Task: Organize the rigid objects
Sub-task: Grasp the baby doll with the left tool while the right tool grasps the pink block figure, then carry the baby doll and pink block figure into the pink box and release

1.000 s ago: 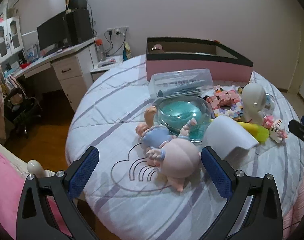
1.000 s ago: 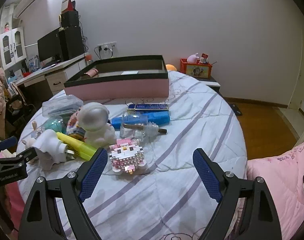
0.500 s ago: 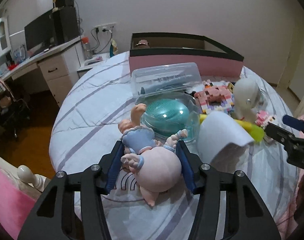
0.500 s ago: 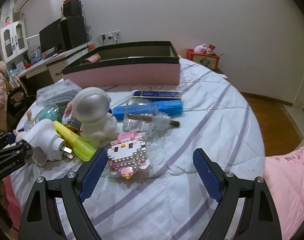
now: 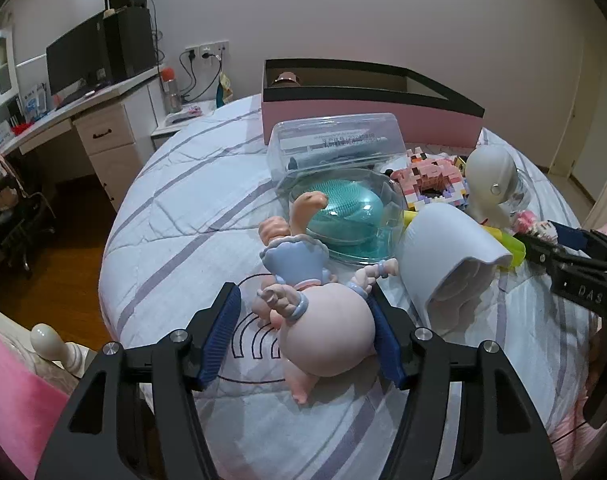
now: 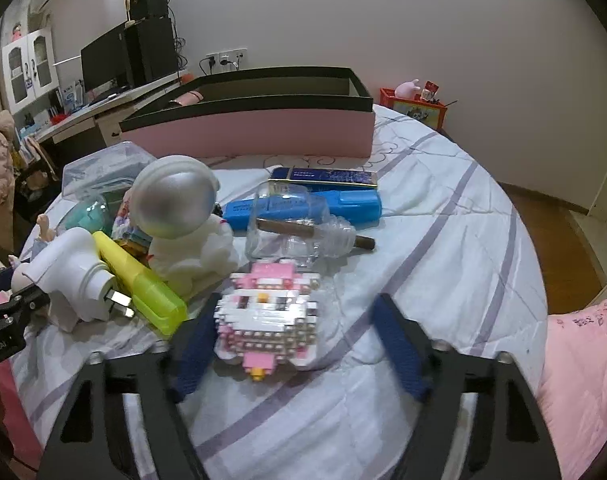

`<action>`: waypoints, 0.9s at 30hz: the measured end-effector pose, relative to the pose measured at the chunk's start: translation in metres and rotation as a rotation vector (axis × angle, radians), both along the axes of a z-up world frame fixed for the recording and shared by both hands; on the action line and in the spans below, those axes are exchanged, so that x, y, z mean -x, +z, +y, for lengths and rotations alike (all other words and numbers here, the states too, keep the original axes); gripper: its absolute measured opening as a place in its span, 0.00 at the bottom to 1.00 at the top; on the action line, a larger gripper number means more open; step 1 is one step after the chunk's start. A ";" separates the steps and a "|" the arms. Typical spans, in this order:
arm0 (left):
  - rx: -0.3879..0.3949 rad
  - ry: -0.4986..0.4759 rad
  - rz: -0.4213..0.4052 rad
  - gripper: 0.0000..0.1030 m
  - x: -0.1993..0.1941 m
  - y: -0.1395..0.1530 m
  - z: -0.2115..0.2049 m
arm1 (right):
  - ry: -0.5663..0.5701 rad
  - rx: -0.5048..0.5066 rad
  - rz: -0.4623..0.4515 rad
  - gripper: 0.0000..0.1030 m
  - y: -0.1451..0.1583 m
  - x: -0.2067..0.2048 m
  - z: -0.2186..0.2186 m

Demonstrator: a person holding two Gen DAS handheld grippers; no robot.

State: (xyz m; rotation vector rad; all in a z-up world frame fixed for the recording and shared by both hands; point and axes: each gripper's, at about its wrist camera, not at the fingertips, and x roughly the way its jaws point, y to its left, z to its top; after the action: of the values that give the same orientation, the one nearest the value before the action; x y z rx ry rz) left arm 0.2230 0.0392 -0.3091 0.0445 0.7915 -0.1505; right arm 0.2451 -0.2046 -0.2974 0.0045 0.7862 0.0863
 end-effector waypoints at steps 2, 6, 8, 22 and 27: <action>0.017 -0.011 -0.003 0.54 0.000 0.000 0.000 | 0.003 0.003 0.002 0.52 0.001 0.000 -0.001; -0.005 -0.017 -0.015 0.53 0.003 0.001 -0.004 | 0.010 0.001 -0.004 0.43 0.002 0.001 -0.003; 0.001 -0.017 -0.011 0.53 0.004 0.003 -0.003 | 0.011 0.006 -0.009 0.43 0.003 0.003 -0.002; 0.019 -0.027 -0.054 0.53 0.019 0.024 -0.002 | 0.033 -0.074 -0.077 0.43 0.029 0.023 -0.004; 0.018 -0.030 -0.085 0.53 0.025 0.038 -0.004 | 0.049 -0.080 -0.101 0.43 0.039 0.029 0.000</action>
State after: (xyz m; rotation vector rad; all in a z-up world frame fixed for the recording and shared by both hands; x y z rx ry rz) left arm 0.1978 0.0352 -0.2716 0.0457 0.7043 -0.1831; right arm 0.2163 -0.2050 -0.2581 0.0558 0.6820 0.1633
